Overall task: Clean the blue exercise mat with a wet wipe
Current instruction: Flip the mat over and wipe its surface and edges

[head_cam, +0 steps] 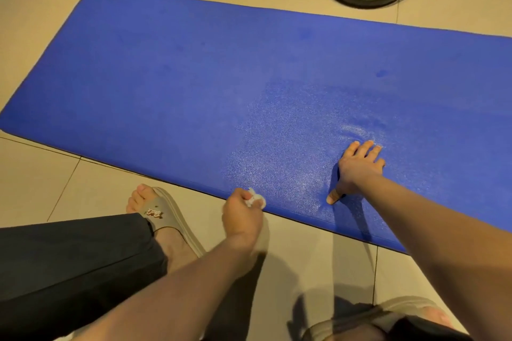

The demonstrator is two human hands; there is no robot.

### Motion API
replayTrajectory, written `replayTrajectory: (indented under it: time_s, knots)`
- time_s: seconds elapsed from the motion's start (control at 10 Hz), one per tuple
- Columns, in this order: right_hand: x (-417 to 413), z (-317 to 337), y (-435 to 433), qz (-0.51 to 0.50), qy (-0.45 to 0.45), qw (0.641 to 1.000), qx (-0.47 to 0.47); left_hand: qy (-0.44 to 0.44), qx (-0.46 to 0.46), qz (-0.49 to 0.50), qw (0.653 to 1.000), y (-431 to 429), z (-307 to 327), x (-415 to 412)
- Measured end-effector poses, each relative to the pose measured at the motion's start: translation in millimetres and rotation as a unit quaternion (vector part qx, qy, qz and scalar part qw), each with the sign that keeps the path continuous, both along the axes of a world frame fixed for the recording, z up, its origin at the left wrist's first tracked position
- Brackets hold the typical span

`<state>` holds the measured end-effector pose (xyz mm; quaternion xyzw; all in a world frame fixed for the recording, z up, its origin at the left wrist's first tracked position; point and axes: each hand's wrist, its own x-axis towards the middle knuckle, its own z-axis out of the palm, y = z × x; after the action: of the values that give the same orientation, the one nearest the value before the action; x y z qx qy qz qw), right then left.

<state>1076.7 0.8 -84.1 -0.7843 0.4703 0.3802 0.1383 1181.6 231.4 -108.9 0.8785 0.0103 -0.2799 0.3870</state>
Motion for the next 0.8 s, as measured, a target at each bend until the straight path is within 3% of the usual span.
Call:
replayTrajectory:
  time_s: [0.1, 0.2, 0.4, 0.8]
  knots:
    - [0.1, 1.4, 0.9, 0.003, 0.002, 1.000, -0.005, 0.029, 0.014, 0.133, 0.991, 8.6, -0.3, 24.8]
    - [1.1, 2.5, 1.7, 0.004, 0.010, 1.000, -0.005, 0.108, -0.030, 0.236, 0.965, 4.2, -5.9, 12.8]
    - [5.6, 1.0, 0.7, -0.005, 0.020, 1.000, -0.003, 0.336, -0.069, 0.228, 0.911, -31.9, -1.7, -63.6]
    - [2.2, -7.2, -1.3, 0.008, 0.015, 1.000, -0.013, 0.259, -0.076, 0.294, 0.917, 7.4, 1.2, 23.6]
